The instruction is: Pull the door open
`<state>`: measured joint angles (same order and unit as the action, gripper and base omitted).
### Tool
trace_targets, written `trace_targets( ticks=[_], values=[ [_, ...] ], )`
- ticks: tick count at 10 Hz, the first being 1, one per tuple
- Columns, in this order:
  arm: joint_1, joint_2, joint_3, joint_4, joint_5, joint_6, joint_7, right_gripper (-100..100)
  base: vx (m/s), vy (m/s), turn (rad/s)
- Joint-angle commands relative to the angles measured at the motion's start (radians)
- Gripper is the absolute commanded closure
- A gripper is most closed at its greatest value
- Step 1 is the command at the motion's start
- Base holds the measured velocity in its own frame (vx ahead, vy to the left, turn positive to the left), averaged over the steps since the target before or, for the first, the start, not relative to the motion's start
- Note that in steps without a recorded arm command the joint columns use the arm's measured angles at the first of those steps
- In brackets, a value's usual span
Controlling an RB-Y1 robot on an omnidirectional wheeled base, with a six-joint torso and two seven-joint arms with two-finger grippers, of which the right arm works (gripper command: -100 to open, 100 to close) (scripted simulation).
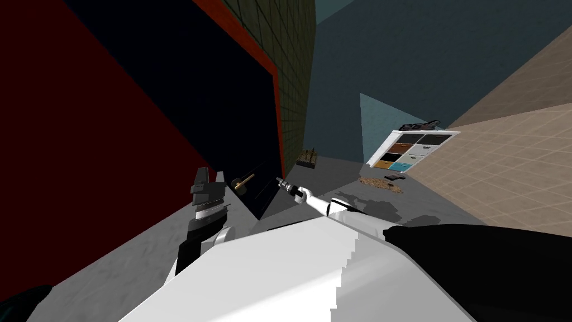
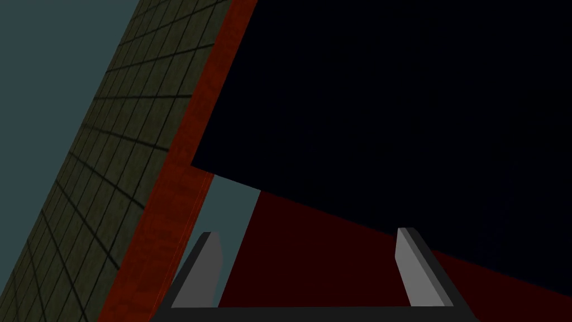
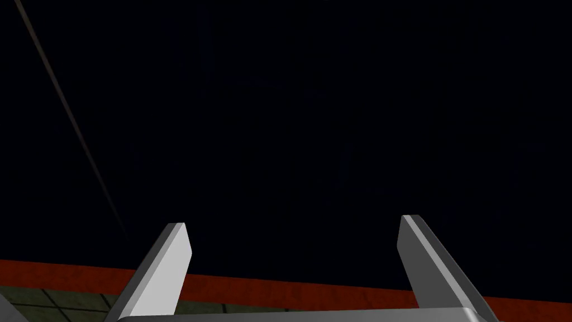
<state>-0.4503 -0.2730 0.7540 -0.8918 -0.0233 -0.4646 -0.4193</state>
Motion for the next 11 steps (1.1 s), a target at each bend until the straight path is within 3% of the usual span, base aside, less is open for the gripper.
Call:
trace_targets(
  ticks=[1, 11],
  values=[
    [-0.004, 0.004, 0.000, 0.001, -0.003, -0.005, -0.005, -100, 0.094, 0.229, 0.078],
    [-0.015, 0.039, -0.003, -0.004, -0.015, -0.023, -0.020, -100, 0.073, 0.195, 0.096]
  ],
)
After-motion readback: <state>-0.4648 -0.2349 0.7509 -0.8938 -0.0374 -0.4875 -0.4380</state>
